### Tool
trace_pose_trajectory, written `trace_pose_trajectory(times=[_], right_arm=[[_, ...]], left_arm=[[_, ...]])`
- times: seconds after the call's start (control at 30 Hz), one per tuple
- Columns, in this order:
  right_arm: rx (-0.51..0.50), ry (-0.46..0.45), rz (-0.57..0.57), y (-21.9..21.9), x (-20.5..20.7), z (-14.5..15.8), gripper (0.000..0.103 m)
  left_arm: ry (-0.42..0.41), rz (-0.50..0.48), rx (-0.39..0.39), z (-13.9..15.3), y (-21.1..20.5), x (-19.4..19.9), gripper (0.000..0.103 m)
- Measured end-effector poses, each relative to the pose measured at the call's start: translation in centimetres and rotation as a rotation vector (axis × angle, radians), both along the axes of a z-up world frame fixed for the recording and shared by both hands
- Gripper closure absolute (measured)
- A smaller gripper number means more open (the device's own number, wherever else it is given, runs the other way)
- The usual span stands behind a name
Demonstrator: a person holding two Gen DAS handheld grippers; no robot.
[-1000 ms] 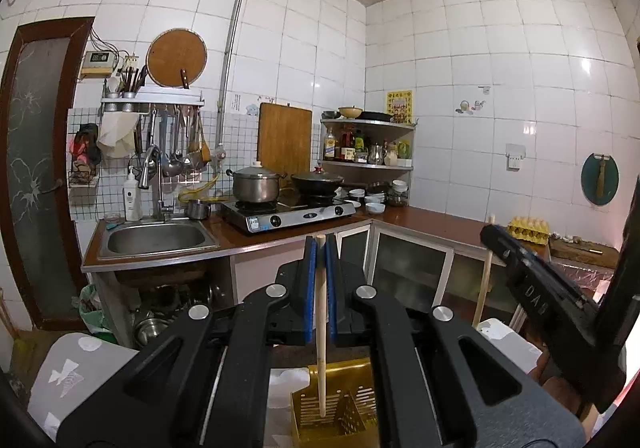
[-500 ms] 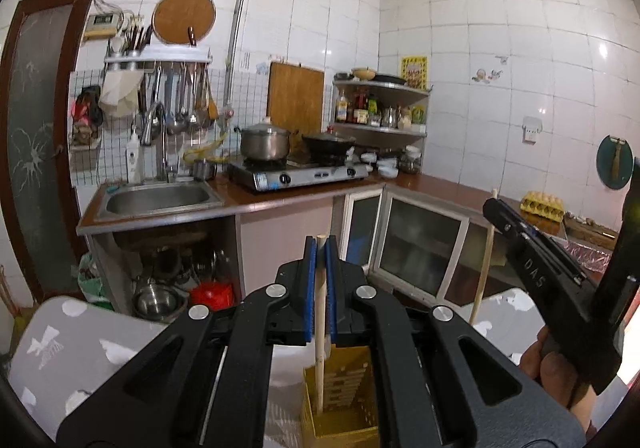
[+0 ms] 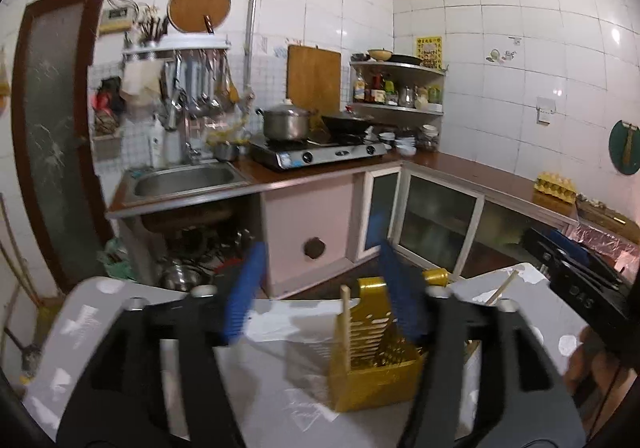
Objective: Organize utensils
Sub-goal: 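Open both tools to drop the chopsticks into the yellow holder, then move both tools back down toward the remaining utensils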
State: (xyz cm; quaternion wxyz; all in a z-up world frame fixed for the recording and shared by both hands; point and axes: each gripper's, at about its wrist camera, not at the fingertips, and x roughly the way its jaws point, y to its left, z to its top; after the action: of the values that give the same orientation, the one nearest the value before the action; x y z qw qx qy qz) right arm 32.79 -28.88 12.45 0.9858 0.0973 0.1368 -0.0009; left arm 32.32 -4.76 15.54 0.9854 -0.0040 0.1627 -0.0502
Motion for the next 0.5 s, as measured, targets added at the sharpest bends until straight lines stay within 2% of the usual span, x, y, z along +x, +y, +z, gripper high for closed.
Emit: trace_pose_trajectory(times=[0.07, 0.13, 0.23, 0.37, 0.5], right_arm=[[0.000, 0.014, -0.009, -0.4, -2.0, 0.3, 0.045], [0.000, 0.040, -0.029, -0.6, -4.1, 0.5, 0.045], [-0.007, 0.084, -0.044, -0.7, -7.0, 0.0, 0.045], [-0.024, 0.137, -0.061, -0.6, -9.8, -1.5, 0.045], [-0.018, 0.200, -0.072, 0.0, -11.5, -3.3, 0.045]], left_arm=[[-0.017, 0.015, 0.007, 0.8, 0.7, -1.9, 0.028], [-0.031, 0.035, 0.018, 1.6, 1.6, -4.3, 0.016], [-0.044, 0.062, 0.019, 2.3, 2.8, -7.3, 0.007], [-0.028, 0.083, 0.036, 1.9, 4.2, -10.7, 0.005], [0.012, 0.086, 0.044, 0.5, 5.3, -12.6, 0.005]])
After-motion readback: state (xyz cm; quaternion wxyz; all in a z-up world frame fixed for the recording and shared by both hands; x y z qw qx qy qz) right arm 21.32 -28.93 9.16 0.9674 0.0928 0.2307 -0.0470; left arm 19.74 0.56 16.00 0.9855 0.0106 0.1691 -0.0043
